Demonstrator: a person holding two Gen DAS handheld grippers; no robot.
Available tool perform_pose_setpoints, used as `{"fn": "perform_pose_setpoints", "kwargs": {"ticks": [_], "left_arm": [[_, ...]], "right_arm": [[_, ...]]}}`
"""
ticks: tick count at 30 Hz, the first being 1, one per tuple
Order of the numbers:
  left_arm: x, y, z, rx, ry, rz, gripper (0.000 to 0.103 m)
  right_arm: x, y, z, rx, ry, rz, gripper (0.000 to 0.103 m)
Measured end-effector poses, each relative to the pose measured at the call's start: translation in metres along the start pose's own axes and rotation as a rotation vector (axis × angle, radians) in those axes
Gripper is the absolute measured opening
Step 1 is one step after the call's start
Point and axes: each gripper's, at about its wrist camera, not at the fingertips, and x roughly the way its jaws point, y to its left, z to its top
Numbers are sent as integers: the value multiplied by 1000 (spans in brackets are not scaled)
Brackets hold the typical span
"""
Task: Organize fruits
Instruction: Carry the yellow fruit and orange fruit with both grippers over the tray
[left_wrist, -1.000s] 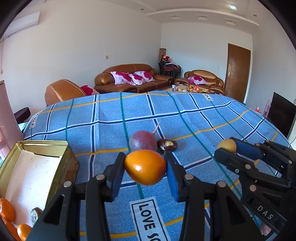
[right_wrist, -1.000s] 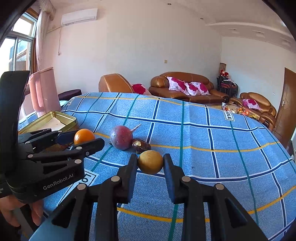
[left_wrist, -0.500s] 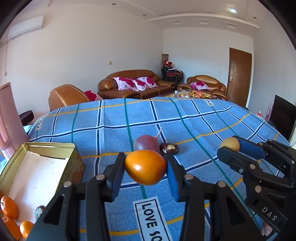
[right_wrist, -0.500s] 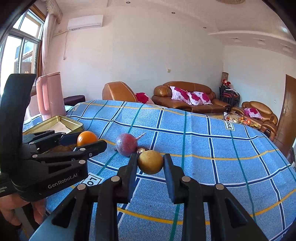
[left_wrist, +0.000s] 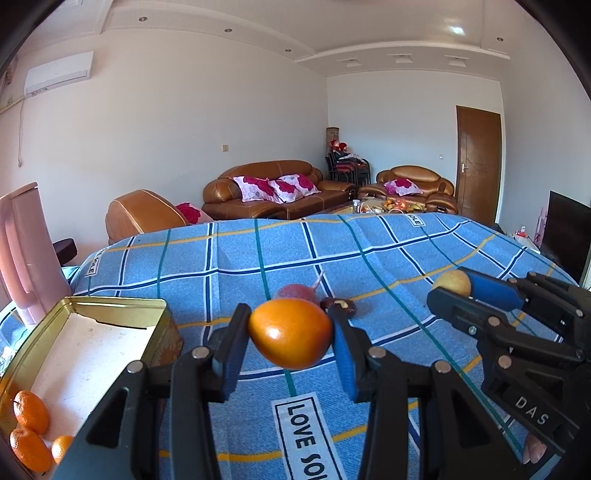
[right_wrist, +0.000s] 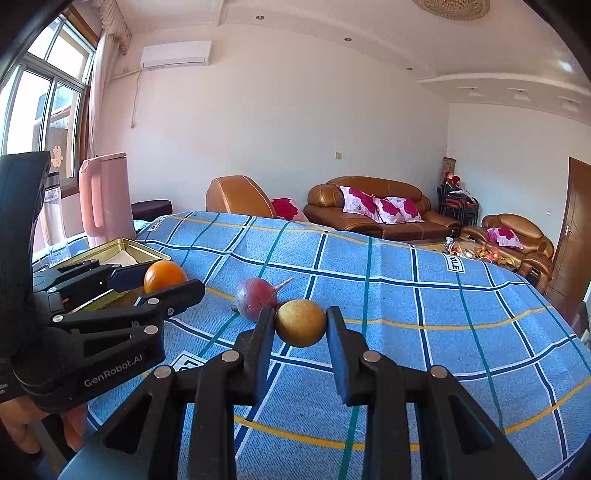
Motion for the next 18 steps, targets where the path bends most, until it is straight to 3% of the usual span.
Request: {"fn": "perform_pose_setpoints", "kwargs": {"ticks": [18], "left_arm": [[-18, 4, -4, -15, -49, 24, 44]], "right_arm": [[-18, 8, -4, -23, -73, 28, 30]]}}
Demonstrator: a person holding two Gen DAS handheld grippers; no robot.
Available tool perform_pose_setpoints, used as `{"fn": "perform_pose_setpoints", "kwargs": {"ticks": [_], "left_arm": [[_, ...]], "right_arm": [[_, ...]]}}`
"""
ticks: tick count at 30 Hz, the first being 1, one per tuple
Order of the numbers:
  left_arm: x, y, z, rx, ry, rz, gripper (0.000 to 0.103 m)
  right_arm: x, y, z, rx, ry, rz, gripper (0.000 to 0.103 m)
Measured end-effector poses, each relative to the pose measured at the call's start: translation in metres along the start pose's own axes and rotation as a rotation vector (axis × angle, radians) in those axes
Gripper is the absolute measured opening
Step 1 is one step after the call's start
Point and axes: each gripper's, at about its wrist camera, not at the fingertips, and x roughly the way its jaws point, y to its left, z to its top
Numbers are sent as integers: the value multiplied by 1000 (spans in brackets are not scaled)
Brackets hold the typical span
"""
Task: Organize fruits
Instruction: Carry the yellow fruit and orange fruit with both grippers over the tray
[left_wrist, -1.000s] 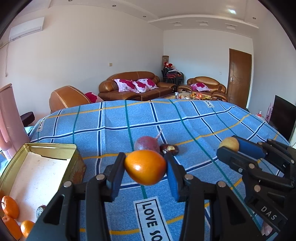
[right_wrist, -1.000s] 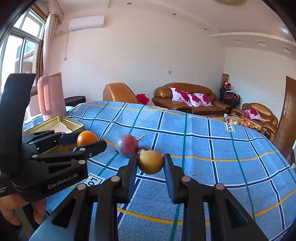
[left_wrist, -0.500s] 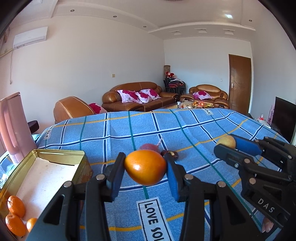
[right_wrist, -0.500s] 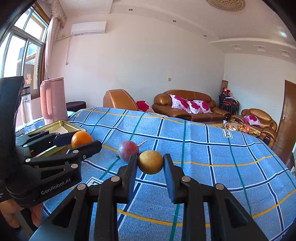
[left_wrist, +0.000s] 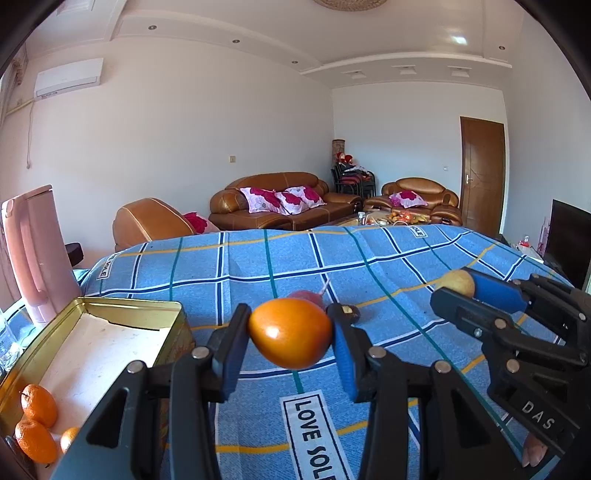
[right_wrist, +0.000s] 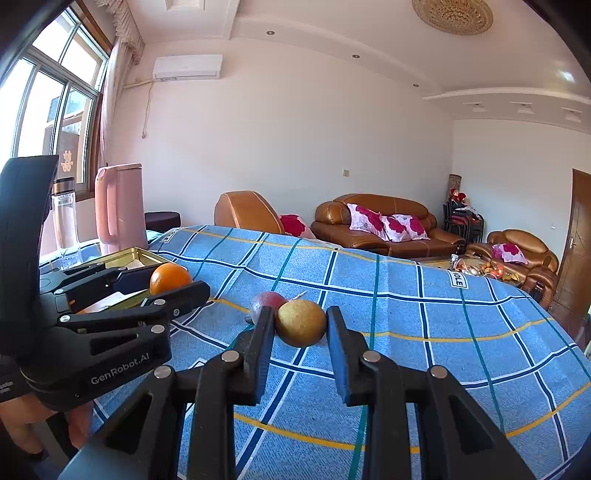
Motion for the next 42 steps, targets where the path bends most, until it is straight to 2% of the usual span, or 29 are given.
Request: {"fn": "perform_pose_setpoints", "kwargs": {"ticks": [16, 29, 42], "left_arm": [[-12, 3, -4, 6, -9, -2, 44], [-28, 20, -12, -19, -12, 6, 44], [-46, 39, -18, -27, -14, 31, 44]], "right_arm": [[-2, 10, 2, -18, -15, 8, 30], [1, 31, 1, -110, 2, 2, 30], [0, 47, 4, -80, 7, 70, 30]]}}
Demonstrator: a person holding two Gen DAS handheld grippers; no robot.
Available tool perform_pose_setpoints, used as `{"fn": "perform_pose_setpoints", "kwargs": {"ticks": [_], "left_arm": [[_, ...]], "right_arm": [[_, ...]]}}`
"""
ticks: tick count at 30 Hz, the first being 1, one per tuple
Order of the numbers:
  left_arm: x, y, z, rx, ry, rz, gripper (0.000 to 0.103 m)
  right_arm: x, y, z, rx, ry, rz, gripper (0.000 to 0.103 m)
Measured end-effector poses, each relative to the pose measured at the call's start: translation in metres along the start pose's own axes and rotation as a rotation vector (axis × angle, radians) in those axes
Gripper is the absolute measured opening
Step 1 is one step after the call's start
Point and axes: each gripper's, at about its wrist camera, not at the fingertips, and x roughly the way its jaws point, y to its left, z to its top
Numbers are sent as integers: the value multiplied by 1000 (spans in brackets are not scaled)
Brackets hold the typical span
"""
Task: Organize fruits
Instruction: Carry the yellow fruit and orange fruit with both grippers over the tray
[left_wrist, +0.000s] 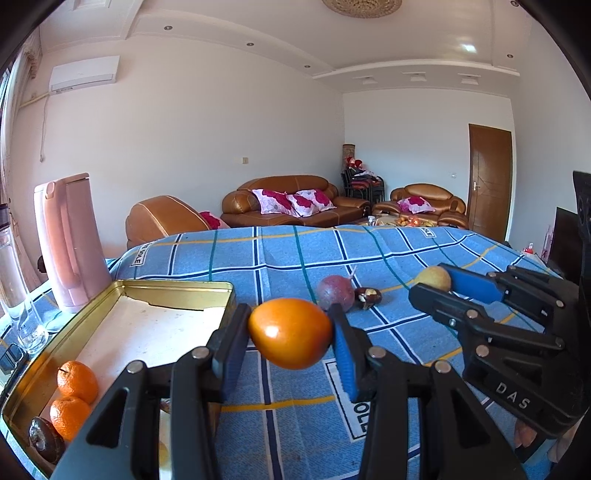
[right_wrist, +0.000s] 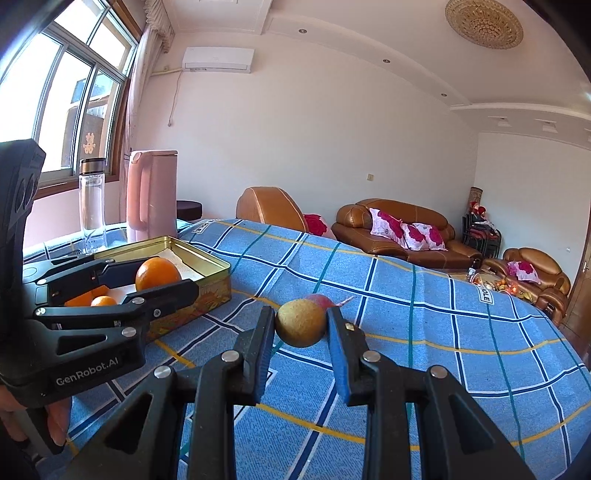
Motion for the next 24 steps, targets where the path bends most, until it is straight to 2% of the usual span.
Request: {"fn": "perform_pose_setpoints", "kwargs": {"ticks": [24], "left_arm": [[-38, 72, -14, -87, -13, 78, 44]], "right_arm": [[11, 75, 19, -77, 1, 132, 30]]}}
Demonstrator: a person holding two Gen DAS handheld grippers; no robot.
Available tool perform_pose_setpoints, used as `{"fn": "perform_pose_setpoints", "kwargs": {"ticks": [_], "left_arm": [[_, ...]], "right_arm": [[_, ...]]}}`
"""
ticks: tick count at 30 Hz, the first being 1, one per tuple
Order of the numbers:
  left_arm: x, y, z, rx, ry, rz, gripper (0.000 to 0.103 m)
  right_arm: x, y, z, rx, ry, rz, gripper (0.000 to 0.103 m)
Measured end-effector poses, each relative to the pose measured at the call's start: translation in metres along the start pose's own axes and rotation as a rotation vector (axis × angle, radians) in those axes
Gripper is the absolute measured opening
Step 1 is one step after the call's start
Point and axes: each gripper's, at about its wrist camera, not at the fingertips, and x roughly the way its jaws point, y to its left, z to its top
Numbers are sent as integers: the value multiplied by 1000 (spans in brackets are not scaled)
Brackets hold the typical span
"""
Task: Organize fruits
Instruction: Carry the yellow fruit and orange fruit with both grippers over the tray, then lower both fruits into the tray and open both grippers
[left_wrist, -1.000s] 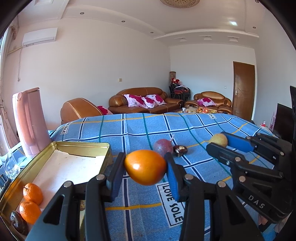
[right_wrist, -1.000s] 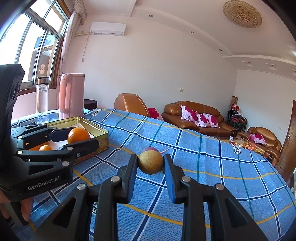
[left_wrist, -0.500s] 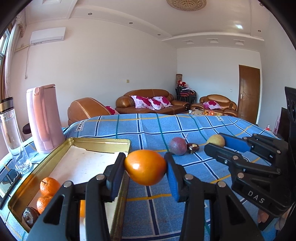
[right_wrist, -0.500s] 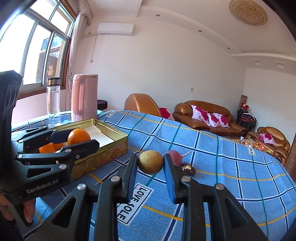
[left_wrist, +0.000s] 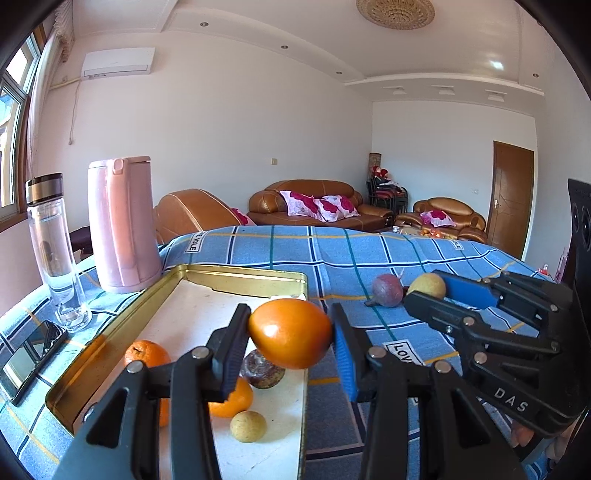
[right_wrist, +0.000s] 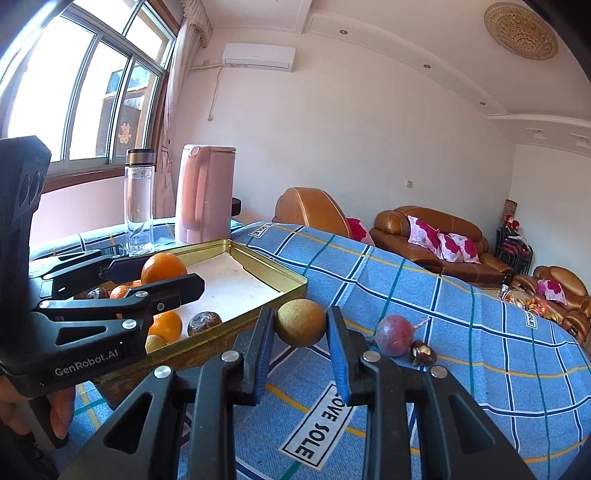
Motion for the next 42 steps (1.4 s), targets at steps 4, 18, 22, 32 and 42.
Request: {"fn": "perform_pose_setpoints", "kwargs": {"ticks": [4, 18, 22, 32, 42], "left_arm": [[-4, 8, -1, -4, -7, 22, 44], [-12, 35, -6, -9, 4, 96, 44], [-13, 43, -7, -18, 13, 111, 44], [-15, 64, -11, -35, 28, 155, 44], [-15, 84, -15, -53, 64, 190, 44]], "right_arm": [[6, 10, 4, -15, 0, 14, 30], [21, 42, 14, -55, 7, 79, 30], [25, 52, 15, -68, 9, 97, 30], [32, 74, 17, -91, 18, 139, 30], [41, 92, 16, -121, 50, 186, 30]]}}
